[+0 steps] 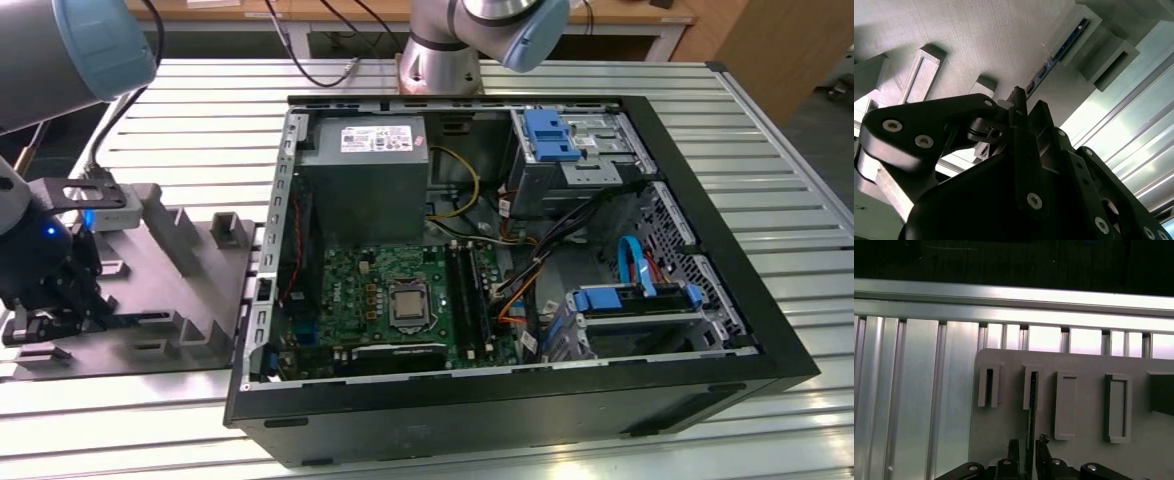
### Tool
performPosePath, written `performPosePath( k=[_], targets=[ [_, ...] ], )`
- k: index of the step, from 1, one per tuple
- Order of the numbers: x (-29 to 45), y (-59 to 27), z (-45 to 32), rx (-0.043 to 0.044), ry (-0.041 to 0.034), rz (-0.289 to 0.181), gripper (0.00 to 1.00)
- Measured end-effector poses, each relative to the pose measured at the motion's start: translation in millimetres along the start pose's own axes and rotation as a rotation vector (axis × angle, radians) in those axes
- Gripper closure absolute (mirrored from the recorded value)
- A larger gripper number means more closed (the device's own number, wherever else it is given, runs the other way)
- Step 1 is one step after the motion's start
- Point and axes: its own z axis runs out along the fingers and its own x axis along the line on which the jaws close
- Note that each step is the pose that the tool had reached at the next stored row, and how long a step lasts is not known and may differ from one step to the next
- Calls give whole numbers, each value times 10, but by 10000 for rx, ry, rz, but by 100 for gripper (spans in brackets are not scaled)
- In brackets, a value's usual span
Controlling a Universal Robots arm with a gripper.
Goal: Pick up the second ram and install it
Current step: 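Pick up the second ram and move it above second insertion slot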
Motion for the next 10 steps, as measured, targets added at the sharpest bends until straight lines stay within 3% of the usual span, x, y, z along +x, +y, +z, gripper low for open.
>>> performPosePath(
  k=[8,9,10],
  targets=[
    [0,2,0,-1,0,-5,74],
    [0,2,0,-1,0,-6,81],
    [0,2,0,-1,0,-6,81]
  ],
)
